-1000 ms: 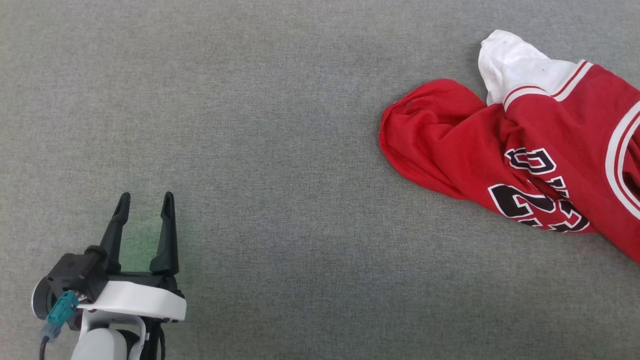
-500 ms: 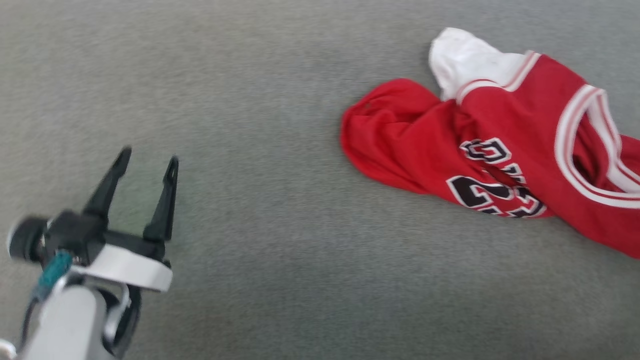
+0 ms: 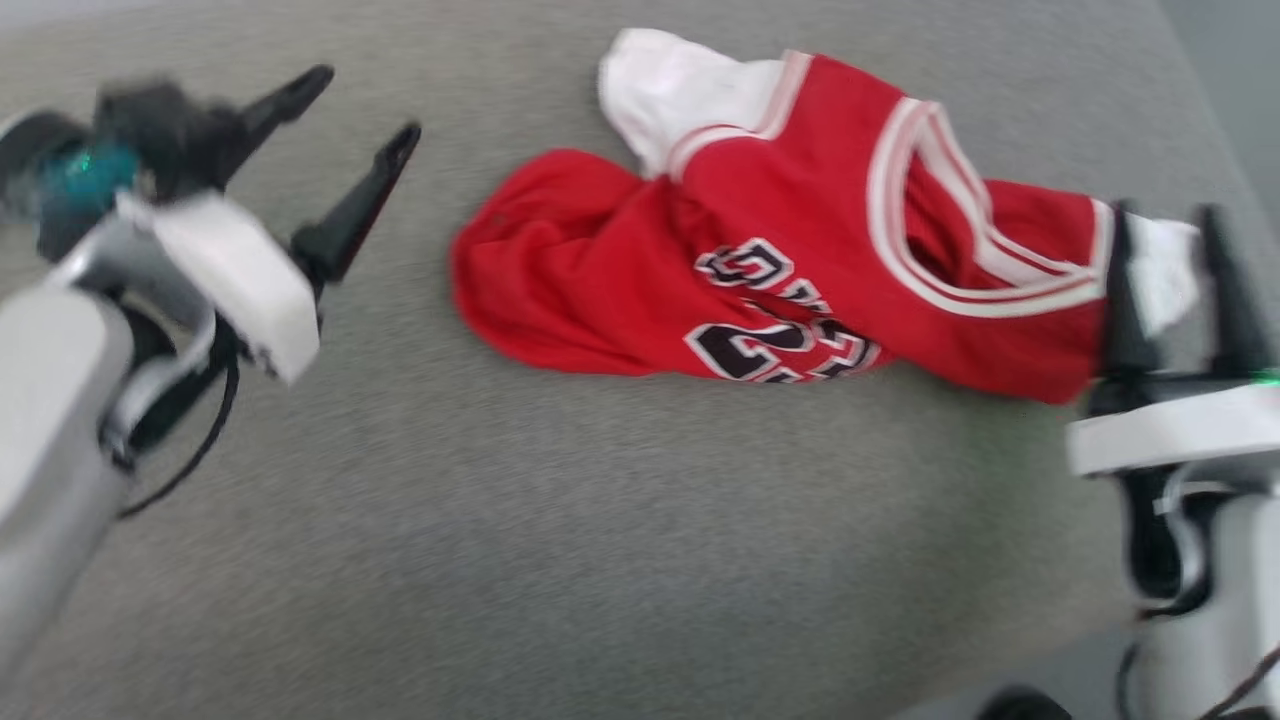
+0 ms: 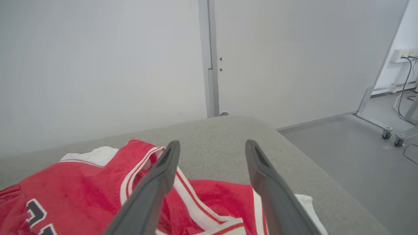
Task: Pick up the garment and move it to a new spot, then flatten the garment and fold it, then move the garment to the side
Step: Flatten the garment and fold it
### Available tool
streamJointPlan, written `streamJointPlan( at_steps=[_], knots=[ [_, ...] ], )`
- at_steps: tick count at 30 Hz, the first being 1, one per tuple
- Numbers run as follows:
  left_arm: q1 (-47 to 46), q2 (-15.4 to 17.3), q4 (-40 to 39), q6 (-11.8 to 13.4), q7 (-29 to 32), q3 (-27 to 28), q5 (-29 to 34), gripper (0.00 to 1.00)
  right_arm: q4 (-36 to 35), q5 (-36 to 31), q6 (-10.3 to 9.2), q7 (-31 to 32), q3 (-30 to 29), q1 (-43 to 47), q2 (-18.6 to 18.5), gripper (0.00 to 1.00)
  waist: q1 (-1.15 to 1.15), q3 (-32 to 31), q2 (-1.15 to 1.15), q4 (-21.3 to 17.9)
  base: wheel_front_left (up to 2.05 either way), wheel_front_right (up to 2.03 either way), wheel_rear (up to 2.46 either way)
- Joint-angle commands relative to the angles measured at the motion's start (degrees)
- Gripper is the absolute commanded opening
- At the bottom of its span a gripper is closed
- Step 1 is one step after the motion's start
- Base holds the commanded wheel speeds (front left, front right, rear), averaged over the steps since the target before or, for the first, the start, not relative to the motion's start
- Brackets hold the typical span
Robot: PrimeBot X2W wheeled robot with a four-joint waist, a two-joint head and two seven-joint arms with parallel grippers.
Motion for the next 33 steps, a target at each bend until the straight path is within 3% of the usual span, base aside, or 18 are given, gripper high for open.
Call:
streamJointPlan(
  at_steps=[1,6,8,12,15,21,25,33],
  knots=[
    [-2.2,0.1,1.0,0.1,2.6,-1.3,-3.5,1.00,-0.2,0.8,-0.05,-1.0,1.4,0.4,0.7,1.00,0.00,2.3,0.00,-4.8,0.00,0.00,0.00],
    [-14.0,-0.4,7.1,0.1,20.3,-7.8,-18.2,1.00,1.0,3.3,-0.05,-3.9,7.9,0.8,2.7,1.00,0.00,4.3,0.00,-9.6,0.00,0.00,0.00],
    [-19.0,-1.1,11.4,0.1,27.4,-7.8,-23.0,1.00,1.8,3.6,-0.05,-4.5,10.3,0.6,2.9,1.00,0.00,5.1,0.00,-11.7,0.00,0.00,0.00],
    [-26.4,-4.3,20.4,1.2,40.0,-8.5,-27.4,1.00,3.7,4.2,-0.05,-5.6,13.2,-0.1,3.0,1.00,0.00,6.5,0.00,-15.2,0.00,0.00,0.00],
    [-30.8,-7.8,25.6,2.7,46.6,-9.9,-28.5,1.00,4.6,5.3,-0.05,-6.6,13.6,0.6,3.1,1.00,0.00,7.1,0.00,-15.4,0.00,0.00,0.00],
    [-36.4,-13.4,34.4,4.4,52.3,-11.7,-27.9,1.00,4.8,6.5,-0.05,-7.6,13.8,2.0,3.0,1.00,0.00,8.1,0.00,-15.4,0.00,0.00,0.00],
    [-38.6,-14.0,38.7,3.4,53.7,-14.3,-25.4,1.00,4.2,7.0,-0.05,-7.9,13.9,2.5,3.1,1.00,0.00,8.8,0.00,-15.4,0.00,0.00,0.00],
    [-37.8,-17.0,44.3,1.7,53.4,-13.9,-27.4,1.00,3.2,7.5,-0.05,-7.9,14.3,2.6,3.0,1.00,0.00,10.0,0.00,-15.3,0.00,0.00,0.00]
  ],
)
